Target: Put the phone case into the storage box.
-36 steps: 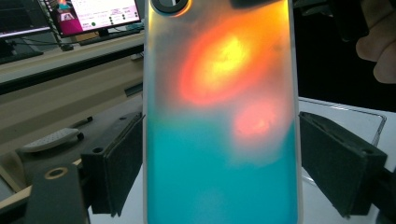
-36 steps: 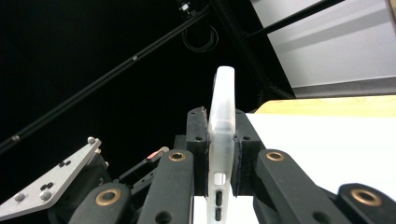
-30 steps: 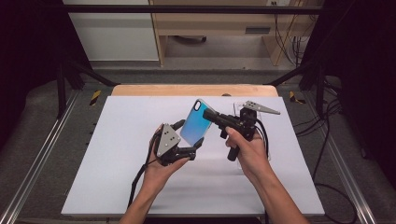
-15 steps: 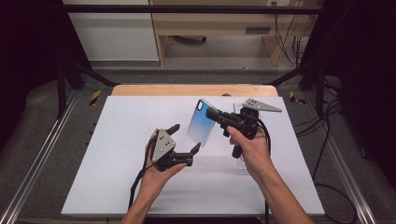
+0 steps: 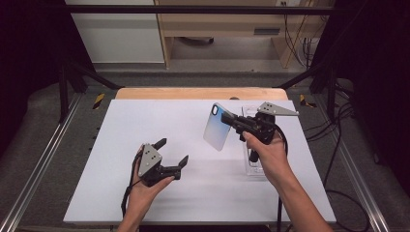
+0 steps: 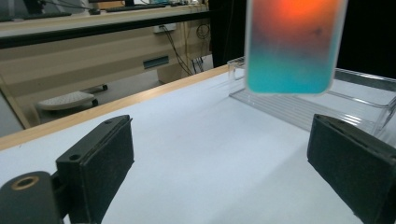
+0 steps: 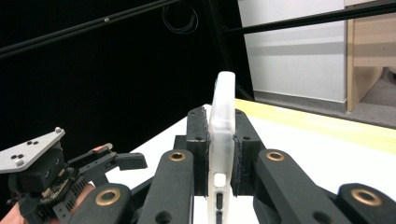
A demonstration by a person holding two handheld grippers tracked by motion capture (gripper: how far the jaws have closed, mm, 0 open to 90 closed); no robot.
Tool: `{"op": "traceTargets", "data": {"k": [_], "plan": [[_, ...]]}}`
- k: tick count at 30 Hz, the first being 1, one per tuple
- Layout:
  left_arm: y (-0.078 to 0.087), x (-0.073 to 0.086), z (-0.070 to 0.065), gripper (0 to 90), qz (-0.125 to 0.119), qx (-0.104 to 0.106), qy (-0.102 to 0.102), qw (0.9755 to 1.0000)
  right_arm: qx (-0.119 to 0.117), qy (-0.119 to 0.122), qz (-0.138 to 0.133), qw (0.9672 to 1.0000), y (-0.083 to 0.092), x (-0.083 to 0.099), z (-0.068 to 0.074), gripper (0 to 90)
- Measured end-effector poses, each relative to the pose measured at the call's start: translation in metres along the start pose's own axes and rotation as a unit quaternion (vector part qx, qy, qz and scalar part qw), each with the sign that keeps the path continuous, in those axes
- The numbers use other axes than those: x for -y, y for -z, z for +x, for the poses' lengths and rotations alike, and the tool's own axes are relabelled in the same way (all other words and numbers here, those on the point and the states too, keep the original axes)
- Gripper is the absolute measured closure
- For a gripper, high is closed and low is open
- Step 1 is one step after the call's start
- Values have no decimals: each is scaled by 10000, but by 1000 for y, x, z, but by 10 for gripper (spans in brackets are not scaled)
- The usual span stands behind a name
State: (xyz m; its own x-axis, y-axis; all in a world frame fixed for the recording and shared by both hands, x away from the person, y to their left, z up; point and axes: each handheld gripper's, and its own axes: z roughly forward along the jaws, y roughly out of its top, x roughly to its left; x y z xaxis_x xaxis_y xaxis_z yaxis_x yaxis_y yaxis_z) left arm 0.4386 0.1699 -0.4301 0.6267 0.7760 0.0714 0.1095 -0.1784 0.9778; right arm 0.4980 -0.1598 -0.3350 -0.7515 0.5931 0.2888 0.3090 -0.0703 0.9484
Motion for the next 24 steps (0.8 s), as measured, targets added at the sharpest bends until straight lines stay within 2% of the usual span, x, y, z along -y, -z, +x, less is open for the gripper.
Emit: {"op": "traceTargets", "data": {"k": [2, 6, 13, 17, 24], "plan": [[2, 3, 4, 64, 29, -75, -9, 10000, 36, 42, 5, 10000, 2, 1, -2, 808], [7, 12, 14, 61, 75, -124, 190, 9997, 86, 88, -10, 9999, 6, 2, -6, 809], [14, 26, 27, 58, 150, -353, 319, 9988, 243, 131, -79, 9996, 17, 1, -15, 808], [15, 31, 31, 57, 217, -429, 373, 9981, 338, 93, -118, 9993, 24, 0, -20, 809], [15, 32, 31, 57, 232, -447, 310, 9982, 436, 123, -127, 9989, 31, -2, -24, 808]]}}
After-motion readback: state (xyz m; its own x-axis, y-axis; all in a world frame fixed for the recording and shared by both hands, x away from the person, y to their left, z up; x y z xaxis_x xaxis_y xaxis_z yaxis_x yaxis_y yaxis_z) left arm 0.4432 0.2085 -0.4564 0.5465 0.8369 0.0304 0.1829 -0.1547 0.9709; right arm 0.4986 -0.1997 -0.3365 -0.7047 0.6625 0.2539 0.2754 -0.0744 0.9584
